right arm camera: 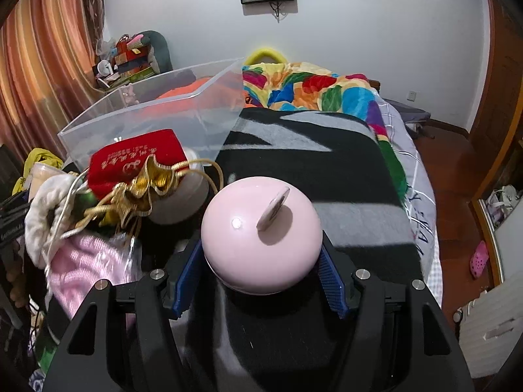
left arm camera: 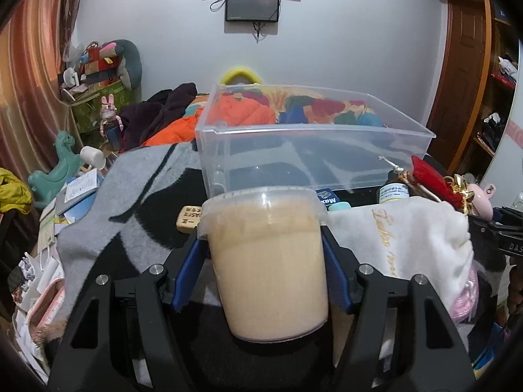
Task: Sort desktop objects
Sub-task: 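Grasp the cream tub with the left tool while the right tool grasps the pink container, then lower the cream tub and pink container into the clear box and open both tools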
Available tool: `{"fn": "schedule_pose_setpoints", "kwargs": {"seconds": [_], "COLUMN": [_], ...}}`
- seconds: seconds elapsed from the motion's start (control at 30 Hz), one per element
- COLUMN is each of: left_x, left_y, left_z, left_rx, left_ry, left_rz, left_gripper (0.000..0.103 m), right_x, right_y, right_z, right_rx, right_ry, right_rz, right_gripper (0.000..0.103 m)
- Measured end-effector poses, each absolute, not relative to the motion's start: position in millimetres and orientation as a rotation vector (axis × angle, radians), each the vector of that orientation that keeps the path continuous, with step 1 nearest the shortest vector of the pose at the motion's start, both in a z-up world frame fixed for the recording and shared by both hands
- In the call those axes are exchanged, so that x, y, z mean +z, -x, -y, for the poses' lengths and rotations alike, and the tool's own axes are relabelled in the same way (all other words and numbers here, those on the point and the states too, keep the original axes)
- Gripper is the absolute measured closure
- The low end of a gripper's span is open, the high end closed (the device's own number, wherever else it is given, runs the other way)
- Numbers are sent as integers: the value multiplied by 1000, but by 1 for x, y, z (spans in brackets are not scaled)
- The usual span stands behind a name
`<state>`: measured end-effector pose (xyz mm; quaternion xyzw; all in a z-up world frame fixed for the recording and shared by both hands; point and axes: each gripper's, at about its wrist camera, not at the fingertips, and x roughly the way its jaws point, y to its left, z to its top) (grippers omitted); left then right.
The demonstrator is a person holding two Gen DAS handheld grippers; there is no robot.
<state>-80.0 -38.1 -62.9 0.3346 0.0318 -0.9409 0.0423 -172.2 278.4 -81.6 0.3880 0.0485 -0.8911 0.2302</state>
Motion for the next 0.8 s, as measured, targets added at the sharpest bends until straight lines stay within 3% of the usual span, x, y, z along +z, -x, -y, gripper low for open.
{"fn": "schedule_pose_setpoints", "kwargs": {"seconds": [0.27,0.8], "left_x": [-49,6], "left_y": [61,65], "left_z": [39,54], "left_rx": [-2918,-2983], "left_ry": [-990,-842], "left_rz": [-50,-175], "left_gripper": [38,39], "right_x": [-60,-8], "right_y": [162,172], "right_z": [-284,-237], "right_rx": [-2459,-2393], "right_ry": [-1015,-839], "right_rz": [-143,-175], "right_gripper": [42,42]}}
